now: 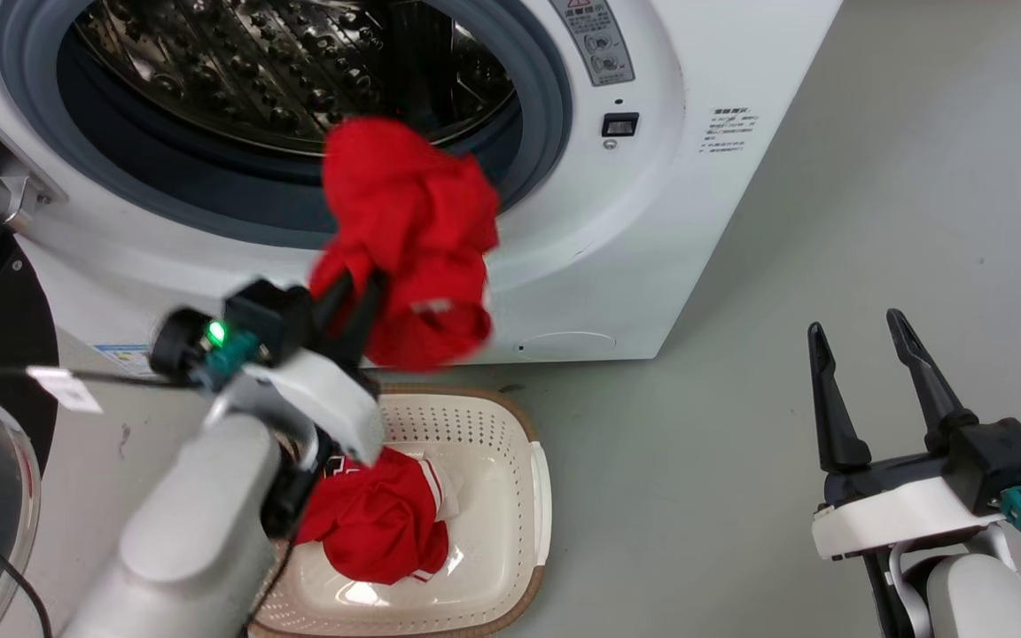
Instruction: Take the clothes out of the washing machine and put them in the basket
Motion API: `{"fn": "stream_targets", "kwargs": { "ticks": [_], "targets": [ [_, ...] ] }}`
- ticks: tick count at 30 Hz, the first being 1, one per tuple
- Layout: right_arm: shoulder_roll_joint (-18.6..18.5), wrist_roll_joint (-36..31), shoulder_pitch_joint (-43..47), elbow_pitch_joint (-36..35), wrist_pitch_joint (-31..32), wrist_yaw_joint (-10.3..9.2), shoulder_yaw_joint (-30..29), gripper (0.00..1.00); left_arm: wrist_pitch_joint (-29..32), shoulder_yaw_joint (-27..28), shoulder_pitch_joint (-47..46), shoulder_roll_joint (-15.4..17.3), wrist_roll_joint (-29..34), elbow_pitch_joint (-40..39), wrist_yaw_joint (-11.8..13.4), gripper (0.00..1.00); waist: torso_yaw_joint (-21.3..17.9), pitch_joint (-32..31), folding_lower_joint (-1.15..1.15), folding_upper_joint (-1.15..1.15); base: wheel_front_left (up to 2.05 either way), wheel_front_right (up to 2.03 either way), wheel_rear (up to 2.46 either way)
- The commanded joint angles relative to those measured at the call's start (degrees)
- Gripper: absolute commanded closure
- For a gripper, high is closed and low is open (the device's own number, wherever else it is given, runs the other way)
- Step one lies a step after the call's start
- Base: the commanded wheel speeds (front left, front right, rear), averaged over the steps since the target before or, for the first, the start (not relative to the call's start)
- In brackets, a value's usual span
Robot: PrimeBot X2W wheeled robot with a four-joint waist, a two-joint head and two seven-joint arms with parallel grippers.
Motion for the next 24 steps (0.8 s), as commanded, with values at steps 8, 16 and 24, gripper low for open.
{"fn": "stream_targets", "kwargs": {
  "ticks": [8,16,24],
  "targets": [
    [0.0,-0.8,-0.3,-0.8,-0.1,-0.05,-0.2,0.0,1.5,-4.7,4.9,-1.3,-0.8,1.3,-1.8,1.0,0.4,3.8,0.01,0.0,0.0,0.0,0.0],
    [0.0,-1.1,-2.7,-2.1,-0.1,-0.06,0.0,0.0,2.7,-8.2,3.9,-3.0,-1.2,10.2,-2.7,1.0,-1.8,10.2,0.01,0.0,0.0,0.0,0.0],
    [0.0,-0.4,-5.3,-3.9,-0.1,-0.06,0.4,0.0,3.0,-10.3,-2.4,-4.6,-1.6,21.9,-3.1,1.0,-4.7,19.5,0.01,0.0,0.0,0.0,0.0]
  ]
}}
